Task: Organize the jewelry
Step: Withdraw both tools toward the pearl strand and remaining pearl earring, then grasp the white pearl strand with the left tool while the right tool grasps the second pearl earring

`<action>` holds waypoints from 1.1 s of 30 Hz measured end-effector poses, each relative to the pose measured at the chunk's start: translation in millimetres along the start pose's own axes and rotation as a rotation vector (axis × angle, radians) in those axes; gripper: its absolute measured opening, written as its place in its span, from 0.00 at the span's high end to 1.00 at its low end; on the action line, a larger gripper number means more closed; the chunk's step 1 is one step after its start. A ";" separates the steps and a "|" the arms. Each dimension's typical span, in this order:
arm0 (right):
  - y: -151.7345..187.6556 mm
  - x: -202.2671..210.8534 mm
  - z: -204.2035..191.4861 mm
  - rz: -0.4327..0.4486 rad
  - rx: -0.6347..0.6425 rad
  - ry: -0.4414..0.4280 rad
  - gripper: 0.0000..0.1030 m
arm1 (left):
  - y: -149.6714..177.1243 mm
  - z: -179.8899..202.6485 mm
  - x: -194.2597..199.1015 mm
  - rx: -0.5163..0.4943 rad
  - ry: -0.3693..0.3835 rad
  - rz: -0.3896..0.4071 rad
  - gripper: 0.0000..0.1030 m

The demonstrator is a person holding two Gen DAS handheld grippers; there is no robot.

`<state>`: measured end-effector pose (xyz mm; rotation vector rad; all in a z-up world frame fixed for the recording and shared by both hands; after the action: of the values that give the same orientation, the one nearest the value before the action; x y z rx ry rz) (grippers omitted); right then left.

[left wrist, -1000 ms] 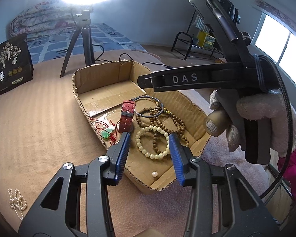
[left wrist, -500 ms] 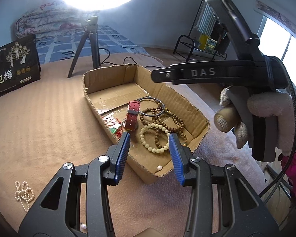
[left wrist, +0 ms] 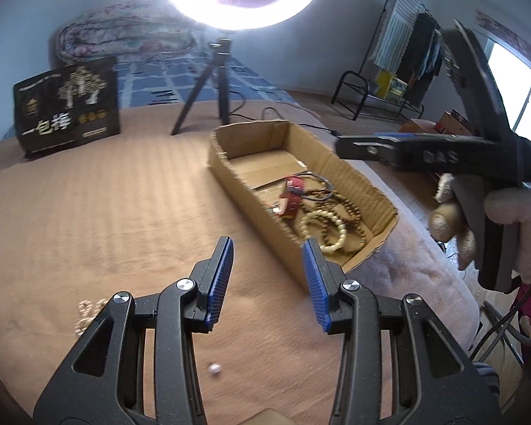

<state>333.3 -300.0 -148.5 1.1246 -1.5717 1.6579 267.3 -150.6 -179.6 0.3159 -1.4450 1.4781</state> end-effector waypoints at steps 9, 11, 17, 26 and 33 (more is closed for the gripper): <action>17.7 2.9 -42.3 -0.021 0.044 -0.053 0.20 | 21.2 -60.9 24.8 0.078 -0.066 -0.007 0.43; 23.3 2.2 -53.6 -0.030 0.058 -0.067 0.20 | 26.3 -73.5 26.6 0.087 -0.087 -0.014 0.43; 42.7 -2.2 -84.9 -0.050 0.107 -0.085 0.20 | 45.9 -110.3 23.0 0.124 -0.110 -0.064 0.43; 82.7 -32.9 -117.6 -0.154 0.152 -0.112 0.20 | 73.5 -153.6 1.8 0.215 -0.111 -0.135 0.43; 113.8 -57.1 -133.8 -0.240 0.173 -0.113 0.20 | 81.8 -163.2 -10.6 0.252 -0.085 -0.157 0.43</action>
<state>238.0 -176.0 -246.6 1.4580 -1.3182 1.6146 281.0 3.1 -277.7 0.6393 -1.2689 1.5338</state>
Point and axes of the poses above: each gripper's, at about its wrist camera, not at the fingertips, and x roughly against the way its jaws point, z to its right, y to its underside, the point moved 7 cm from there along -x, roughly the way its jaws point, and after that the axes turned 8 degrees about -z, right-handed, at the moved point
